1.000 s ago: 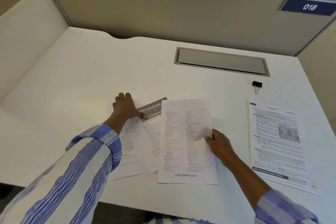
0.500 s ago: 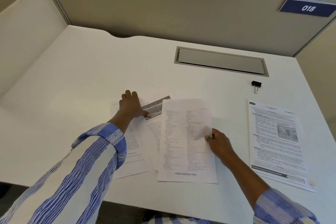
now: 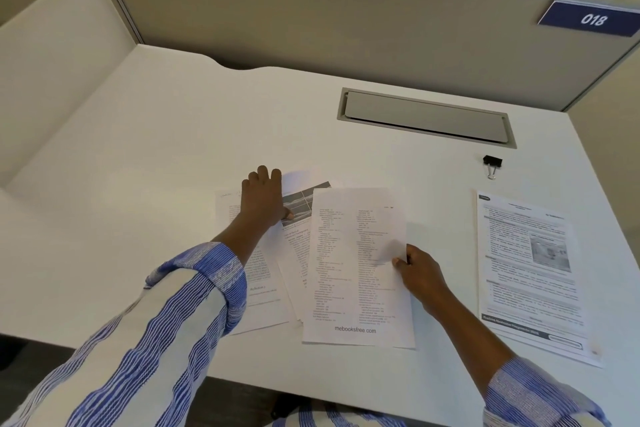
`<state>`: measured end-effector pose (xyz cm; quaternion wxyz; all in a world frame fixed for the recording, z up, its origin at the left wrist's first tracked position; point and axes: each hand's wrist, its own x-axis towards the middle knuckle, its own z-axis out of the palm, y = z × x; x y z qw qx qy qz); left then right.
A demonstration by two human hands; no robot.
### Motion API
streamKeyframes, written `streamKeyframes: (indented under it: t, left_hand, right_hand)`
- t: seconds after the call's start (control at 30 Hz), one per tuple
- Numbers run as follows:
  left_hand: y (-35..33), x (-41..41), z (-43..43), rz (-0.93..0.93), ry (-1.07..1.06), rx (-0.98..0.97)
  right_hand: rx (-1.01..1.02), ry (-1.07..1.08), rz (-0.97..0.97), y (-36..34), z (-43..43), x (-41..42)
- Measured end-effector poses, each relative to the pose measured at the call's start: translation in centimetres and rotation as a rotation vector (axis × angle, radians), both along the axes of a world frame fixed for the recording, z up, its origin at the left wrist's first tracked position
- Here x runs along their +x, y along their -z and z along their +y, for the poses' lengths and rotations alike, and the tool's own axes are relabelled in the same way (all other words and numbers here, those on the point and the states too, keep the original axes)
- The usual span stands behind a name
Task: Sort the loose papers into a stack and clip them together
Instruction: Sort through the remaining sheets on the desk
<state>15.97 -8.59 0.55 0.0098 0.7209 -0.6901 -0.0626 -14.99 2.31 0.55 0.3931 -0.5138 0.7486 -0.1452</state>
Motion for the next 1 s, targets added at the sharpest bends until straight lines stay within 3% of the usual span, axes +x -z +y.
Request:
streamKeyframes:
  t: [0.1, 0.33, 0.63, 0.8, 0.87, 1.0]
  left_hand:
    - [0.5, 0.0, 0.7, -0.016, 0.061, -0.093]
    - [-0.7, -0.2, 1.2, 0.273, -0.019, -0.262]
    - [-1.1, 0.5, 0.7, 0.245, 0.056, -0.341]
    - [-0.4, 0.8, 0.2, 0.251, 0.089, -0.480]
    - [-0.9, 0.4, 0.1, 0.437, 0.069, -0.474]
    - [-3.4, -0.8, 0.3, 0.980, -0.105, -0.238]
  right_hand:
    - [0.000, -0.003, -0.004, 0.1, 0.0, 0.0]
    - [0.005, -0.013, -0.012, 0.1, -0.2, 0.1]
    - [-0.008, 0.001, -0.033, 0.1, -0.6, 0.1]
    - [-0.025, -0.002, -0.075, -0.1, -0.7, -0.1]
    - [-0.037, 0.009, -0.109, -0.3, -0.7, -0.1]
    - [-0.074, 0.060, -0.193, -0.7, -0.9, -0.1]
